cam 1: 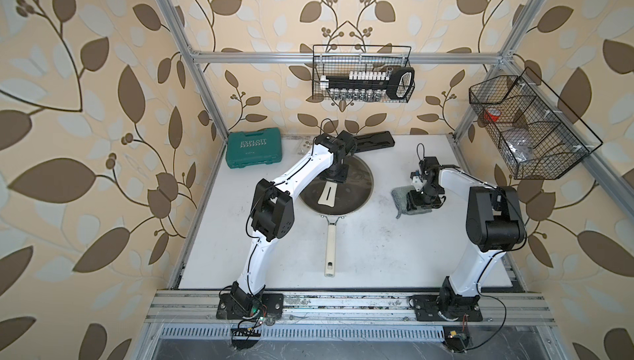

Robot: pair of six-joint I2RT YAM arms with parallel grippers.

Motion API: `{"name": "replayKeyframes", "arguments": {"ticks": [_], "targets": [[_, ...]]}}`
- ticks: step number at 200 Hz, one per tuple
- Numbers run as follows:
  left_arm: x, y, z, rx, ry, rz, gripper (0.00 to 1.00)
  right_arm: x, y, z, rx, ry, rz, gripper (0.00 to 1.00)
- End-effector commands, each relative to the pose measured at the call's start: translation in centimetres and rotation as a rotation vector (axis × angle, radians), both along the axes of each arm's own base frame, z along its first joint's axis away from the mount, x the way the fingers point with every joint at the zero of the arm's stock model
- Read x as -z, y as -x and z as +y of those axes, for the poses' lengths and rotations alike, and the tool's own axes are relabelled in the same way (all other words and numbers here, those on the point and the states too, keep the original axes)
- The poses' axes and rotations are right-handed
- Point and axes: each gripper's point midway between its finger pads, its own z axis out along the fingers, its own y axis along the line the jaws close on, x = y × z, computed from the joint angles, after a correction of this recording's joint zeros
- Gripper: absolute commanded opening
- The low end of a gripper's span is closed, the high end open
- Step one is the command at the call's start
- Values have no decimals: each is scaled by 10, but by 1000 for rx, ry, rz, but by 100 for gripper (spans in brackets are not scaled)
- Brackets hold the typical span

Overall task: Wipe the pot lid with a cloth
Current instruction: Pick up the cleaning item at the center of the board.

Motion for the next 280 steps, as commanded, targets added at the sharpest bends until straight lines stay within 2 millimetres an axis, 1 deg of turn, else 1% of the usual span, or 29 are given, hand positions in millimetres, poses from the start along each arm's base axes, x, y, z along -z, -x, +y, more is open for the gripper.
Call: {"name": "replayKeyframes", "arguments": {"ticks": [1, 16, 37, 82, 105, 138, 140, 145, 150, 153, 157, 163, 167, 174, 177, 184, 189, 240, 280], "targets": [[-8, 11, -2, 16, 36, 23, 40, 19, 7, 1, -20, 14, 48, 66], [-9, 11, -2, 15, 37, 22, 36, 21, 7, 1, -18, 19, 54, 66], [-9, 12, -1, 16, 35, 22, 29, 25, 7, 1, -24, 24, 63, 64], [-10, 12, 0, 19, 31, 19, 16, 27, 5, 3, -29, 19, 67, 49], [-12, 11, 2, 20, 27, 12, 10, 26, 6, 3, -35, 21, 68, 44], [-20, 9, 4, 19, 24, -10, 3, 23, 3, 4, -38, 16, 62, 30], [-21, 9, 4, 19, 22, -10, 3, 22, 3, 4, -38, 14, 61, 28], [-22, 9, 5, 20, 21, -15, 2, 22, 3, 4, -38, 13, 62, 26], [-24, 9, 5, 21, 21, -17, 0, 21, 3, 5, -39, 11, 61, 21], [-25, 8, 5, 21, 20, -21, 0, 21, 2, 5, -39, 10, 61, 20], [-26, 8, 6, 20, 19, -24, 0, 21, 2, 5, -39, 9, 60, 16], [-27, 7, 7, 21, 18, -30, 0, 20, 2, 5, -39, 9, 61, 14], [-29, 7, 7, 23, 18, -33, 0, 20, 1, 5, -39, 8, 59, 11], [-30, 7, 8, 20, 17, -38, 0, 19, 1, 5, -39, 7, 58, 9], [-31, 6, 8, 20, 17, -42, 0, 18, 0, 6, -39, 5, 56, 6], [-34, 6, 8, 21, 17, -50, 0, 17, -1, 6, -42, 3, 54, 4], [-35, 5, 9, 20, 17, -54, 0, 16, -1, 7, -42, 2, 50, 0], [-51, -1, 13, 17, 6, -112, 0, 5, -10, 8, -51, -3, 19, 0], [-67, -6, 17, 7, 1, -164, 0, 3, -12, 9, -56, -7, 11, 0]]}}
